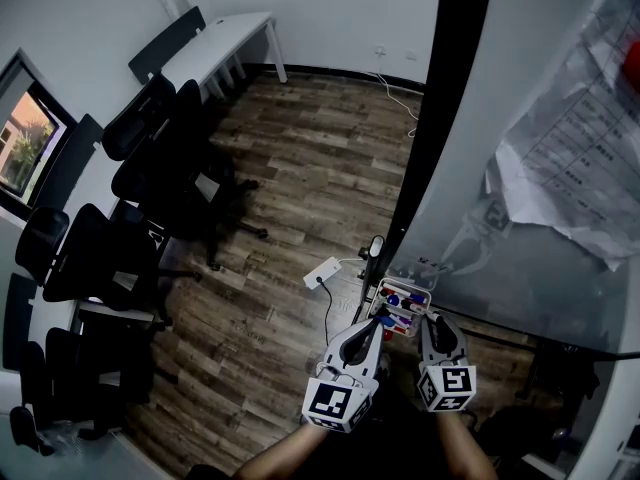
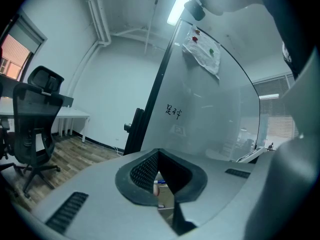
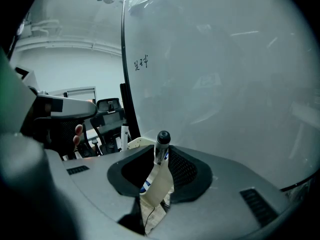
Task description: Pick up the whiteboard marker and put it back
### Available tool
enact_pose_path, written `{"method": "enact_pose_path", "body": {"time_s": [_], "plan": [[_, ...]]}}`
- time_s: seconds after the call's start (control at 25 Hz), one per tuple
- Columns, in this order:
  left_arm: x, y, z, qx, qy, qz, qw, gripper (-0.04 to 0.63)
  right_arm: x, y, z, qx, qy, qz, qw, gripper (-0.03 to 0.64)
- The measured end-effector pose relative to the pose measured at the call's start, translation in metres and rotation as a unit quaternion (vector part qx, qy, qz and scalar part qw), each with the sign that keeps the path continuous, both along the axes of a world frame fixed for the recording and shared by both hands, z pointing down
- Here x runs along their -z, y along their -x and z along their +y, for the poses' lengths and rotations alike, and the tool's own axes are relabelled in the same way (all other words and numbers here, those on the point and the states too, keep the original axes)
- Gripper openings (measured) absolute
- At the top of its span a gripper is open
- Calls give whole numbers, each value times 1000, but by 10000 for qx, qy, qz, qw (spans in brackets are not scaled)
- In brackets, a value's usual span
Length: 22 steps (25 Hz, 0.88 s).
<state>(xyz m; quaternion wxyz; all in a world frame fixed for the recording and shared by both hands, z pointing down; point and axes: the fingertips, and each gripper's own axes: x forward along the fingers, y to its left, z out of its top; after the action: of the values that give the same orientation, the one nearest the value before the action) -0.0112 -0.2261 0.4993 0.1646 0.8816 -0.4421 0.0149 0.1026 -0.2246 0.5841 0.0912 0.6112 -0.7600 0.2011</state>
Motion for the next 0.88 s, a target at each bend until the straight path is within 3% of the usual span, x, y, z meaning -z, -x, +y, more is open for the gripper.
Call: {"method": "enact_pose_path", "body": {"time_s": [0.88], "plan": [[8,5,7,-39,-66,67,9999,6,8,-2,9,-151,-107,44,9998,98]]}}
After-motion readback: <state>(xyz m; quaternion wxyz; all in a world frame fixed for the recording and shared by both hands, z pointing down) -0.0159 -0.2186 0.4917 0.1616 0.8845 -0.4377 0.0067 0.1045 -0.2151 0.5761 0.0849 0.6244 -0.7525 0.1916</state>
